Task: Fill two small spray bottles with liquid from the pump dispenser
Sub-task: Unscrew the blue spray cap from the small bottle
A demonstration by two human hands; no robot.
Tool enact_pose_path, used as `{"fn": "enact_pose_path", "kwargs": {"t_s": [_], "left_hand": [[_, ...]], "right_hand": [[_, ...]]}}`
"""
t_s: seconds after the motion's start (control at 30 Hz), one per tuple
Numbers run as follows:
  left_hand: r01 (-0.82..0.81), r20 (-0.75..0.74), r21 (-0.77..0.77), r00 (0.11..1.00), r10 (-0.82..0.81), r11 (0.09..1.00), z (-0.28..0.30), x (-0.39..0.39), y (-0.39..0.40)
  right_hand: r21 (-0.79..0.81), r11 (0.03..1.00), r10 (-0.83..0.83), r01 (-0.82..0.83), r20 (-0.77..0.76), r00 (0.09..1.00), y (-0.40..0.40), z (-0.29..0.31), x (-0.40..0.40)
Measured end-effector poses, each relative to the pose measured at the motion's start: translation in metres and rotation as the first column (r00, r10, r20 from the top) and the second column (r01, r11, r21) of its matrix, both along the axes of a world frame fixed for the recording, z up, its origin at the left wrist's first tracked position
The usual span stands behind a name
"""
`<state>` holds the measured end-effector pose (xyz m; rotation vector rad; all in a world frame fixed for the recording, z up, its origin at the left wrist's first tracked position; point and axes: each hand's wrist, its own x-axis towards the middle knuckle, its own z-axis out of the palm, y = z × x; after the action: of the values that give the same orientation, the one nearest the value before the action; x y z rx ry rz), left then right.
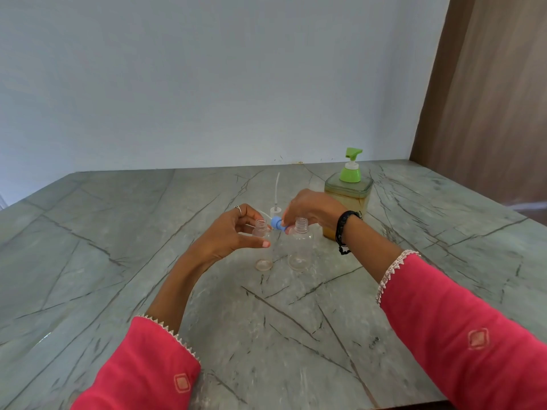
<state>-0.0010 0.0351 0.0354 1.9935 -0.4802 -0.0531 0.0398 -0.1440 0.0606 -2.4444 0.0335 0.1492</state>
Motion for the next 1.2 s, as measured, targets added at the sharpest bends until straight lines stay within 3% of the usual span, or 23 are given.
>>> {"fn": "enact_pose_path", "kwargs": {"t_s": [0.3,0.43,0.53,0.73,1.2], "left_hand": [[-0.011,0.011,0.018,1.0,0.011,1.0,0.0,-0.001,0.0],[-0.017,0.017,0.02,1.0,0.016,1.0,0.0,-0.001,-0.001],[-0.016,0.02,0.014,1.0,0.016,1.0,0.001,-0.001,-0.001],[-0.024,0.025,0.033,0.999,0.023,0.999,-0.001,0.0,-0.001],[-0.032,0.03,0.04,0.999,0.031,0.999,-0.002,0.001,-0.001]], "right_hand": [[0.15,0.988,0.002,0.023,-0.165,0.986,0.0,0.002,-0.004],[0.358,0.933,0.039,0.046,-0.227,0.973,-0.005,-0.004,-0.003],[0.42,0.905,0.051,0.064,-0.256,0.965,-0.007,-0.009,-0.004],[0.23,0.973,0.031,0.028,-0.25,0.968,-0.001,-0.013,-0.002],[0.465,0.883,0.066,0.056,-0.242,0.968,-0.003,-0.011,-0.011]]}}
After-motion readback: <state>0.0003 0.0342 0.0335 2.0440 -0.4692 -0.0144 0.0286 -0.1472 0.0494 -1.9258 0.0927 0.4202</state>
